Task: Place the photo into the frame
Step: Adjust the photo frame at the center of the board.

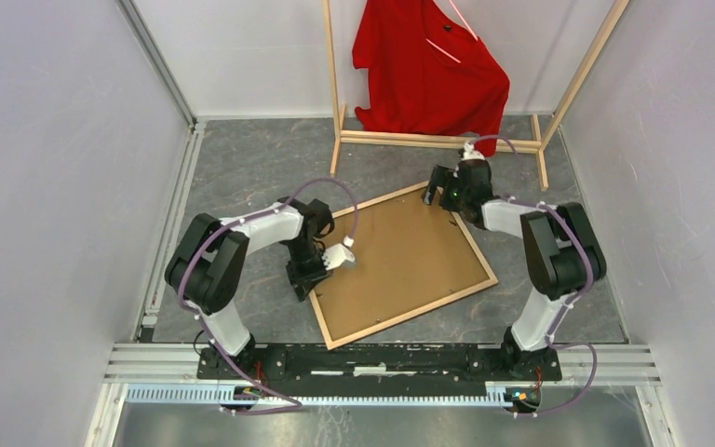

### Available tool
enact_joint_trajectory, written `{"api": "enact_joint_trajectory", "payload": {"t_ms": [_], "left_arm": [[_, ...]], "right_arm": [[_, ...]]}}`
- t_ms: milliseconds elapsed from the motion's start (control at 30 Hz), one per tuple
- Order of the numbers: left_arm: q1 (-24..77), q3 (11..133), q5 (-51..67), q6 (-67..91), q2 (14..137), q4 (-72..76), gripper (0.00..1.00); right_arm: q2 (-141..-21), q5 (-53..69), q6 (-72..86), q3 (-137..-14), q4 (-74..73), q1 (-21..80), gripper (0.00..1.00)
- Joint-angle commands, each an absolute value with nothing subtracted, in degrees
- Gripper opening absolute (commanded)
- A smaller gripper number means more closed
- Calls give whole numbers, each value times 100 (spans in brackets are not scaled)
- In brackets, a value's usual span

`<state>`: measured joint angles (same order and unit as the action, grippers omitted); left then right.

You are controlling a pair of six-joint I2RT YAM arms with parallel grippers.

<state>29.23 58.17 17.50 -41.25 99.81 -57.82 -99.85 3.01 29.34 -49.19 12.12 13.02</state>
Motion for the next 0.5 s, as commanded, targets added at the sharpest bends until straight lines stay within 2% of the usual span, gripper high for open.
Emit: {"api": "enact_joint_trajectory", "payload": {"t_ms": [0, 67, 200, 367, 467], "left_arm": [[3524, 5716, 2354, -4785, 9668, -5322, 36], [3609, 5687, 2503, -5057, 9518, -5506, 47], [3605, 5731, 2499, -5346, 9242, -5738, 58], [3413, 6028, 2599, -5598, 9005, -6190, 60], [2879, 6542, 3064, -6047, 8918, -6826, 61]], "right_arm": [[-10426, 1394, 3050, -5777, 1017, 2070, 96], [-10665, 1508, 2913, -6230, 827, 2152, 96], [-11074, 1446, 2281, -7238, -134, 2236, 98], [-10541, 454, 1920, -7318, -482, 2212, 98], [-10145, 41, 1738, -7112, -678, 2178, 98]]}}
